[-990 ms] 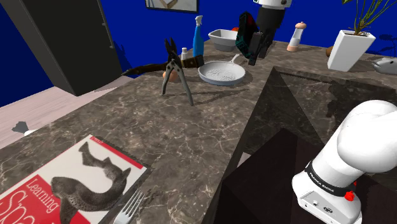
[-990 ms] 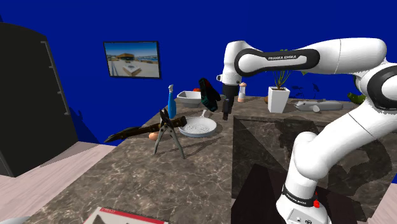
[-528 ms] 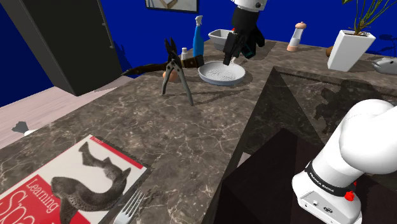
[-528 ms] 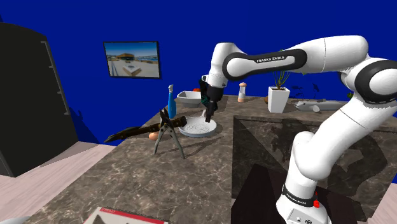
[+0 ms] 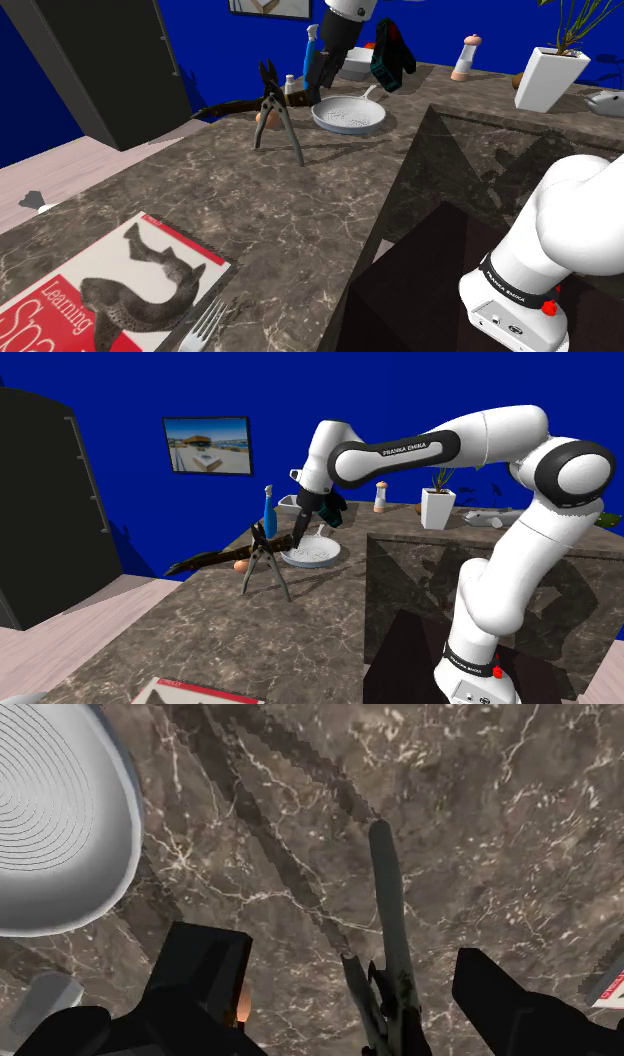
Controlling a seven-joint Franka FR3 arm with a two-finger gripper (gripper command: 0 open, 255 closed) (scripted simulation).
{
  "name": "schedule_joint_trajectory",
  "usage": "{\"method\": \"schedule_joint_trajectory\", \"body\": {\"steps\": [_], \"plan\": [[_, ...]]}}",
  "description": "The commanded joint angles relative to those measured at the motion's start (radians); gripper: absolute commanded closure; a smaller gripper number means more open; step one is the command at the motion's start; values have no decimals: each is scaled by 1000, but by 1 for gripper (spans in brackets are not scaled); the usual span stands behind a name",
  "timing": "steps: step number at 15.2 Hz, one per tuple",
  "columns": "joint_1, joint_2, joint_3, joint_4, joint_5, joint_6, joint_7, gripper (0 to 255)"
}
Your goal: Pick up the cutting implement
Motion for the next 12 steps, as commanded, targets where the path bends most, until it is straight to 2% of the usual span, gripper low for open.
{"method": "schedule_joint_trajectory", "body": {"steps": [1,5,12], "plan": [[16,43,18,37,6,45,-3,0],[43,119,50,103,11,122,-10,0],[46,129,53,18,17,216,-19,0]]}}
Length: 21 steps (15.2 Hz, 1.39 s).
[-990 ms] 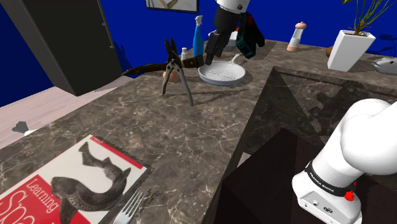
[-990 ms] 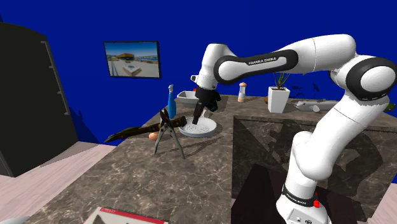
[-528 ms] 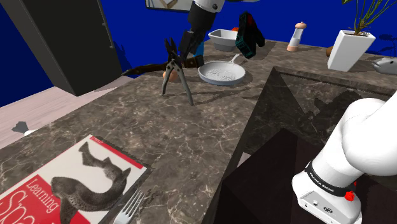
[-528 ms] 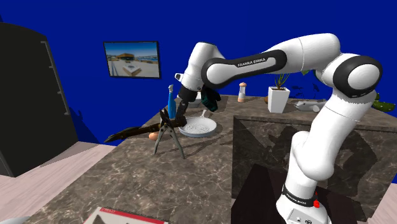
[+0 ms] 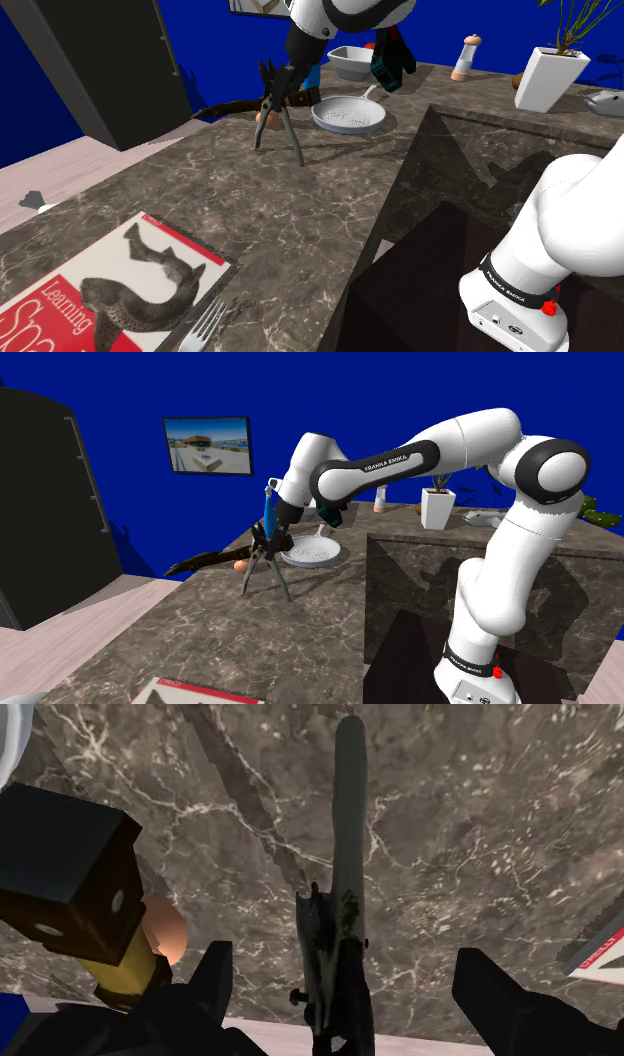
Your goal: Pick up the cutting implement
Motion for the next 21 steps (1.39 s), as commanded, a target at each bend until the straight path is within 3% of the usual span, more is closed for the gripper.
{"method": "schedule_joint_trajectory", "body": {"steps": [1,2,3,12,21], "plan": [[0,2,0,-20,2,22,-4,0],[0,2,0,-20,2,22,-4,0],[1,2,0,-22,2,25,-4,255],[0,2,0,-20,2,22,-4,255],[-3,-11,-4,89,-6,-99,7,255]]}}
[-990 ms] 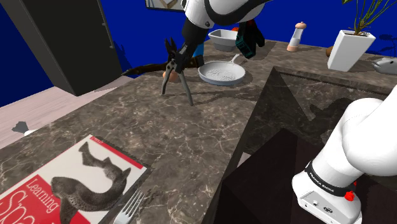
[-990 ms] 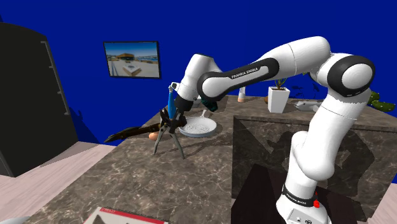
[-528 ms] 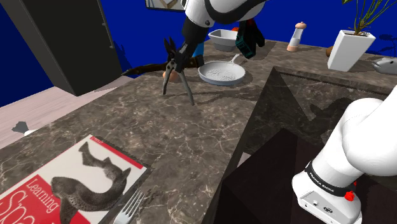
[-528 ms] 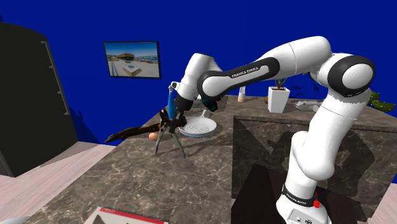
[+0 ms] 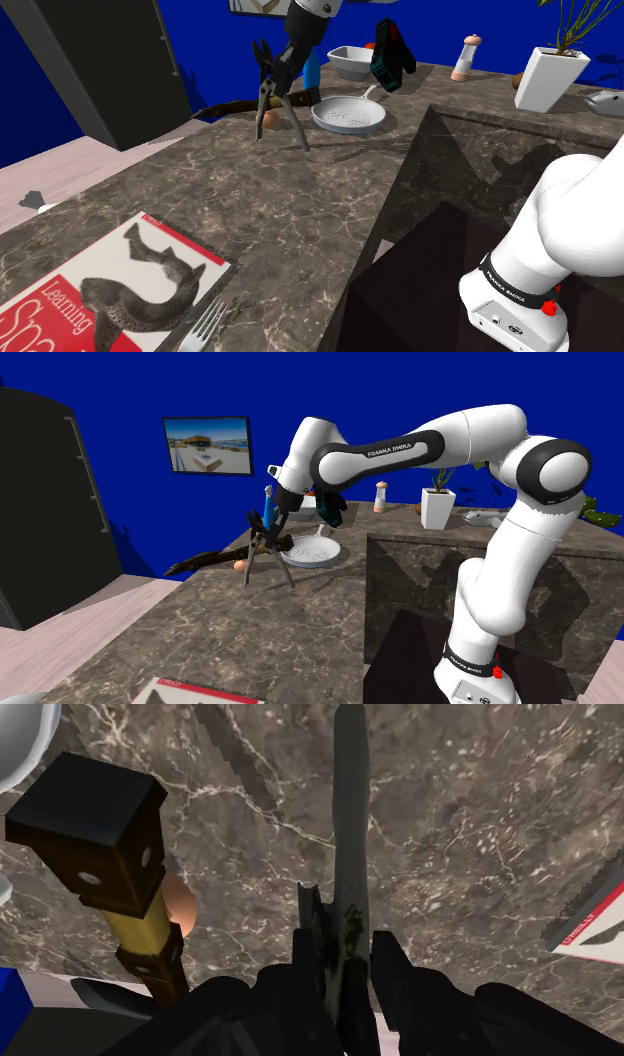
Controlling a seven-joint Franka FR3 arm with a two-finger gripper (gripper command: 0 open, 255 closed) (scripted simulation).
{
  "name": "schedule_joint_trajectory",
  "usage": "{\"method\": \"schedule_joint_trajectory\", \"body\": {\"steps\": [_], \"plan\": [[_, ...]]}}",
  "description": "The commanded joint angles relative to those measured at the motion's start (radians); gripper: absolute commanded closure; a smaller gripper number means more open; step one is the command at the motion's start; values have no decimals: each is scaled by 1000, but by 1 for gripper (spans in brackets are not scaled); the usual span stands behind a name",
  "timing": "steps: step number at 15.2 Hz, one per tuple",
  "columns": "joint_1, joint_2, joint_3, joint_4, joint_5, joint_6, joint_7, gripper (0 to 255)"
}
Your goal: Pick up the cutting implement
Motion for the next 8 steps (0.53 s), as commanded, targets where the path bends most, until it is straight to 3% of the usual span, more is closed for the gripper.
{"method": "schedule_joint_trajectory", "body": {"steps": [1,8], "plan": [[-1,-1,-1,26,-2,-28,2,255],[-3,1,-3,97,-7,-97,8,255]]}}
